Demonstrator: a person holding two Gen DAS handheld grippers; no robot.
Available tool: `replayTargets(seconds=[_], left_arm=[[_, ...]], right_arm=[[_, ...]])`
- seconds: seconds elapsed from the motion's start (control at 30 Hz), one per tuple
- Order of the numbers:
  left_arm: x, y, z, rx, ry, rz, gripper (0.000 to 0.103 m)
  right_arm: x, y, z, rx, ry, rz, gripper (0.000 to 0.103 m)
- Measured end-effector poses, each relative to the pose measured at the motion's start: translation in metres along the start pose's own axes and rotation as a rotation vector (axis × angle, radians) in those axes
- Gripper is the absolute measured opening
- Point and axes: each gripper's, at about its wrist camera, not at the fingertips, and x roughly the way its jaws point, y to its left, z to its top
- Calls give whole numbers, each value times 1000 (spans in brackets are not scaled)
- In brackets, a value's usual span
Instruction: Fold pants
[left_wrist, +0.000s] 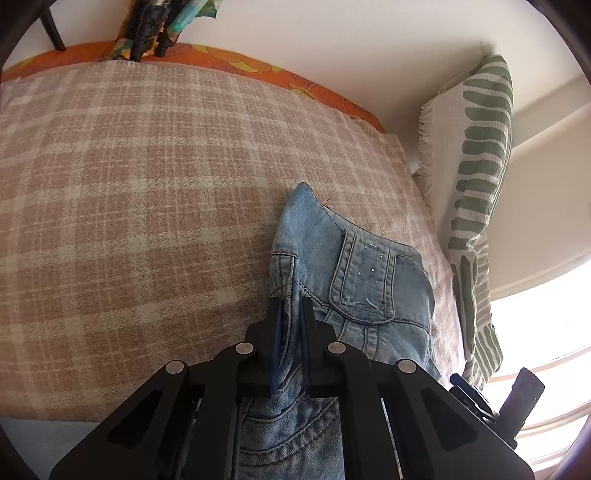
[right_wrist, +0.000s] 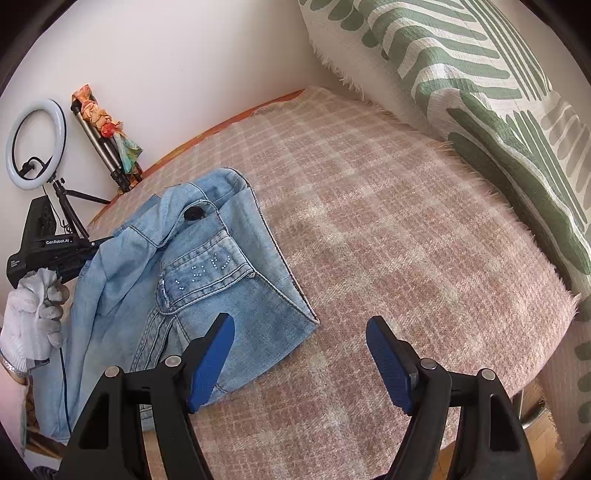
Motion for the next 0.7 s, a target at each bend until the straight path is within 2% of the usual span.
replayTargets(seconds=[0.1,0.23,0.33,0.47,0.57,0.7], left_arm=[[-16,-9,-2,14,-42,-32,6],[-36,-41,-12,100,-67,-70,6],[-41,-72,-28,189,-56,-100,6],[-35,-114,-58,314,-11,-150,6],[-22,-134,-81,359,43,-194,6],[6,-149,-109,421,135,-187,6]], right_arm=[[-2,-2,2,6,-12,-6,76],[-8,-3,5,11,-42,5,76],[-12,-4,8,36,-60,26,76],[-21,-6,15,56,-99,65,76],[-30,-12,21,99,-134,132,76],[-30,-23,31,167,-145,234,77]])
